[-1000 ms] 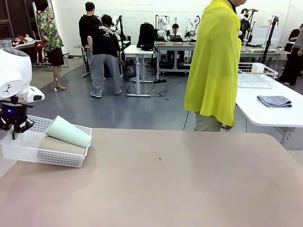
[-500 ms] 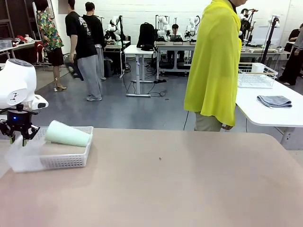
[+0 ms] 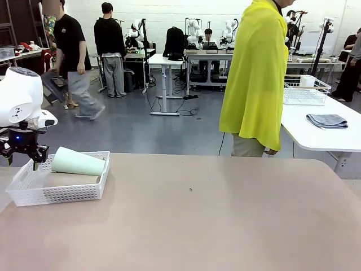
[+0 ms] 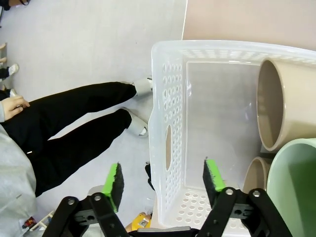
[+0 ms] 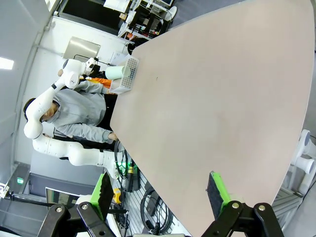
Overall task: Clean and organize the cups into the basket.
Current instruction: Move the Organizing basket back to the left side of the table.
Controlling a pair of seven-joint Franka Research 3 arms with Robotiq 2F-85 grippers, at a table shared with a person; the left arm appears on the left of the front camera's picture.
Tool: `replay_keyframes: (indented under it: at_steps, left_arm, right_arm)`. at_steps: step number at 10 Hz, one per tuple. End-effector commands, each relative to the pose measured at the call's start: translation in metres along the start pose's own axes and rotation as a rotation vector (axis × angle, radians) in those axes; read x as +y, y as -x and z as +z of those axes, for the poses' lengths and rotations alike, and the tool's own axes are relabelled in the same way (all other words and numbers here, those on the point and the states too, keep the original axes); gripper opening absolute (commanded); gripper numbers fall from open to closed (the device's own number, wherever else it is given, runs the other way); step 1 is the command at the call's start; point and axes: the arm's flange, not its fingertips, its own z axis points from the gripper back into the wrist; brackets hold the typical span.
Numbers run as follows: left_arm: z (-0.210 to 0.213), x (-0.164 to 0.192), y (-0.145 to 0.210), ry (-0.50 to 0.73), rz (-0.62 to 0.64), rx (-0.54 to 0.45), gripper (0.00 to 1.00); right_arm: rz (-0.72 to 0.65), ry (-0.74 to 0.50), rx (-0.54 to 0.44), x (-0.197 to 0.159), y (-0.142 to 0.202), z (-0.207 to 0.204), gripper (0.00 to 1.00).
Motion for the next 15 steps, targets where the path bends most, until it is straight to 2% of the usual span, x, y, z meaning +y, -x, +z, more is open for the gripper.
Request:
replay_keyframes:
  at_steps: [1,4,6,7,11,12,13,14,15]
  left_arm:
    - [0.013,0.004,0.004,0.036,-0.003,-0.012,1.0]
    - [0.062,0.002,0.048,0.066,0.041,-0.085,1.0]
    - [0.111,-0.008,0.111,0.071,0.056,-0.11,1.0]
    - [0.129,-0.017,0.143,0.113,0.059,-0.122,1.0]
    - [0.173,-0.038,0.256,0.237,0.025,-0.266,1.0]
    - [0.175,-0.04,0.266,0.231,0.03,-0.276,1.0]
    - [0.174,-0.041,0.262,0.236,0.034,-0.238,1.0]
    - [0.165,-0.048,0.253,0.187,0.073,-0.257,1.0]
    - [0.209,-0.038,0.246,0.226,0.036,-0.27,1.0]
  right_arm:
    - [0.005,-0.006,0.0,0.0,0.0,-0.001,1.0]
    - [0.005,-0.006,0.0,0.0,0.0,-0.001,1.0]
    - [0.005,-0.006,0.0,0.0,0.0,-0.001,1.0]
    - [0.005,-0.006,0.0,0.0,0.0,-0.001,1.0]
    - [0.005,-0.006,0.0,0.0,0.0,-0.001,1.0]
    - [0.005,-0.006,0.0,0.0,0.0,-0.001,1.0]
    - [0.005,-0.006,0.0,0.0,0.0,-0.001,1.0]
    - [0.005,-0.006,0.0,0.0,0.0,-0.001,1.0]
    - [0.005,-0.006,0.0,0.0,0.0,-0.001,1.0]
